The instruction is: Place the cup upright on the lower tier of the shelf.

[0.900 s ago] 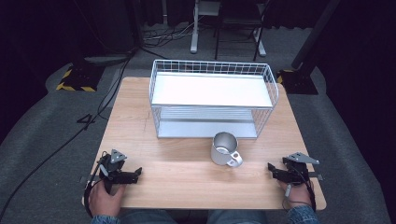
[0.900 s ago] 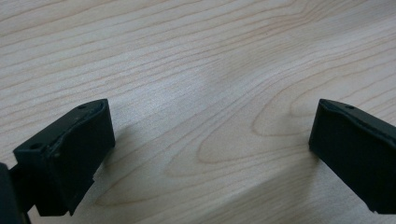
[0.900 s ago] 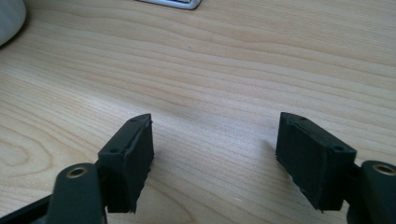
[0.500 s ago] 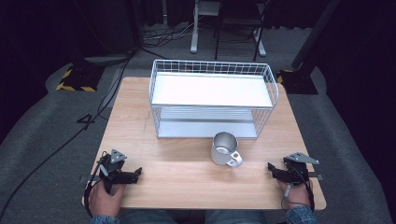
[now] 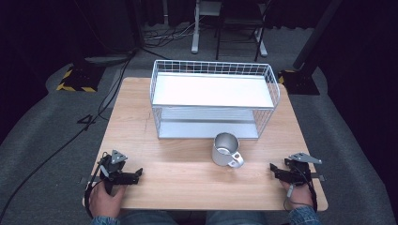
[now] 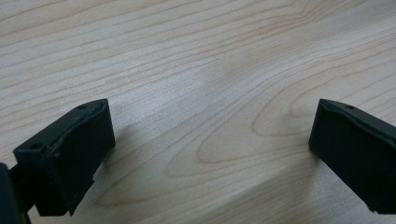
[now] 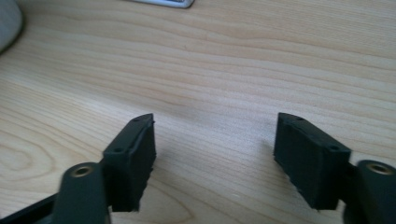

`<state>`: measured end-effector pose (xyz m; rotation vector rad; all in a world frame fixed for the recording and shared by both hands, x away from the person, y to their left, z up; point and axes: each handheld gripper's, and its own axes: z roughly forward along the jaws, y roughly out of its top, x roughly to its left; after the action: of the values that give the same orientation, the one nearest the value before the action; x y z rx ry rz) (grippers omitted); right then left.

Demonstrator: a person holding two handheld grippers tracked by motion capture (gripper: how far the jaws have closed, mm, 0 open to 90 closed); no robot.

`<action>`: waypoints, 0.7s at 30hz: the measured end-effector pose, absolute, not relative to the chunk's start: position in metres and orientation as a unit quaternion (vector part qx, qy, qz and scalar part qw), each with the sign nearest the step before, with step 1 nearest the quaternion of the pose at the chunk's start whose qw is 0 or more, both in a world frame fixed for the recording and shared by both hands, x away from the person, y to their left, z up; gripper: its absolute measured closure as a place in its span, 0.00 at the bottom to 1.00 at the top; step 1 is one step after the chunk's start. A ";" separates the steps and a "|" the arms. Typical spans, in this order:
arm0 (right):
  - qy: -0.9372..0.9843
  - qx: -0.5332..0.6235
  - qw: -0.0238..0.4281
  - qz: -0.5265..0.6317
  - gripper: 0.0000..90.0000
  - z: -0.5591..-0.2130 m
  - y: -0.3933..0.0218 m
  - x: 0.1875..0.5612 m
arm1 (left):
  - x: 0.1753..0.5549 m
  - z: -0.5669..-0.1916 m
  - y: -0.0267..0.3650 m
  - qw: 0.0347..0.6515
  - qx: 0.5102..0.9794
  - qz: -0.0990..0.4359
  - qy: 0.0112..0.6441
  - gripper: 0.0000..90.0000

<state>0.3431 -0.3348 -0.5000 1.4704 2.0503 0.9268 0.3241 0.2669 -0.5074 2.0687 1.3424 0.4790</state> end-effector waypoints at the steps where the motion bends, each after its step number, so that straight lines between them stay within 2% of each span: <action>1: 0.740 0.534 0.223 0.342 0.34 -0.498 -0.335 0.343 | 0.324 -0.507 0.267 0.310 0.783 0.181 0.508 0.01; 10: 0.745 0.505 0.226 0.373 0.36 -0.468 -0.328 0.336 | 0.324 -0.507 0.267 0.309 0.783 0.180 0.508 0.01; 21: 0.759 0.461 0.199 0.414 0.37 -0.448 -0.298 0.325 | 0.324 -0.507 0.267 0.309 0.784 0.180 0.508 0.01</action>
<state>0.3254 -0.2984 -0.4477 1.2894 2.1244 1.1578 0.3241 0.2670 -0.5072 2.0711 1.3416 0.4761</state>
